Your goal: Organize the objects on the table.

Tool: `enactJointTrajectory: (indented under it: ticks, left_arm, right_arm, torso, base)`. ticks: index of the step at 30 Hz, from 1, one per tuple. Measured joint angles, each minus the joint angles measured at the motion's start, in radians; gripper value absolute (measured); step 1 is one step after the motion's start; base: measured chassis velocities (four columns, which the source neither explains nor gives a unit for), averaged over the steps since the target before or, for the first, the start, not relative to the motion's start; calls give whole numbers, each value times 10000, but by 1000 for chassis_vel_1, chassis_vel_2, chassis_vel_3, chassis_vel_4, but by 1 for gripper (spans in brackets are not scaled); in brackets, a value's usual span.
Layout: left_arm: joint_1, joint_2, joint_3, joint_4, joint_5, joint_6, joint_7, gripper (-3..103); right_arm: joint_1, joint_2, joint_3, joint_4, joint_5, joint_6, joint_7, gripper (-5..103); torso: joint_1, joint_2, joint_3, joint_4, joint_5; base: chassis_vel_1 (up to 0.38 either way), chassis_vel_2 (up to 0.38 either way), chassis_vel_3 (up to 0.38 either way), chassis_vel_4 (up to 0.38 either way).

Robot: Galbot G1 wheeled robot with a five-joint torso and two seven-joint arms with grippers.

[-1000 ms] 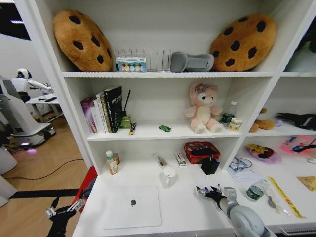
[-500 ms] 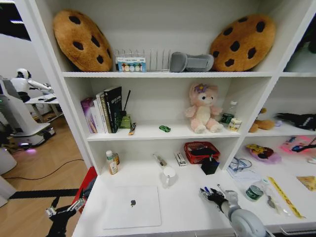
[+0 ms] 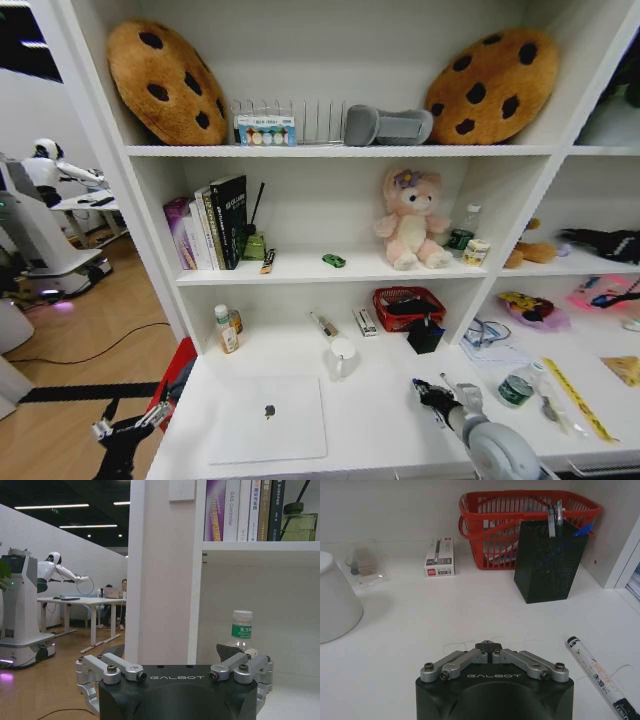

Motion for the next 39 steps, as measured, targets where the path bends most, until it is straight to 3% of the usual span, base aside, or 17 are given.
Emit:
enactJointTrajectory:
  ticks: [11, 12, 16, 18, 22, 24, 27, 30, 34, 35, 39]
  left_arm:
    - [106, -58, -14, -30, -8, -31, -5, 100]
    - [125, -58, -35, -30, -18, -42, -5, 100]
    - [130, -58, -44, -30, -24, -45, -4, 100]
    - [124, -69, -39, -40, -18, -45, -4, 100]
    - [107, -77, -14, -52, 0, -45, -4, 100]
    - [79, -77, -2, -64, 10, -37, -4, 100]
    - [75, -77, 3, -64, 17, -34, -4, 100]
    - [100, -93, 6, -61, 29, -32, -5, 100]
    - [128, -94, -9, -48, 29, -34, -6, 100]
    - [140, -86, -24, -37, 23, -39, -5, 100]
    - [125, -64, -30, -35, 12, -40, -9, 100]
  right_arm:
    - [-311, 104, 148, 186, -291, 47, -26, -3]
    - [-348, 122, 165, 206, -383, 55, -27, 7]
    - [-346, 104, 208, 243, -512, 81, -39, 12]
    - [-300, 42, 306, 262, -601, 96, -46, 28]
    - [-297, 2, 370, 236, -601, 97, -45, 33]
    - [-398, 21, 417, 178, -540, 73, -37, 50]
    - [-445, 72, 411, 105, -521, 63, -28, 55]
    - [-485, 210, 297, -192, -540, 57, -3, 71]
    - [-454, 232, 233, -302, -558, 58, -9, 77]
    - [-371, 239, 145, -398, -575, 57, -10, 88]
    - [-167, 179, -123, -599, -714, 71, -12, 96]
  torso:
    - [0, 0, 0, -1, 0]
    - [0, 0, 0, -1, 0]
    - [0, 0, 0, -1, 0]
    - [0, 0, 0, 0, -1]
    - [0, -2, 0, 1, -1]
    - [0, -2, 0, 0, -1]
    - [0, -2, 0, -1, -1]
    - [0, -2, 0, -1, 1]
    - [0, -2, 0, -1, 0]
    - [0, -2, 0, 0, 0]
    - [0, -1, -1, 0, -3]
  base:
    - [0, 0, 0, 0]
    - [0, 0, 0, 0]
    - [0, 0, 0, 0]
    - [0, 0, 0, 0]
    - [0, 0, 0, 0]
    - [0, 0, 0, 0]
    - [0, 0, 0, 0]
    - [0, 0, 0, 0]
    - [0, 0, 0, 0]
    - [0, 0, 0, 0]
    - [0, 0, 0, 0]
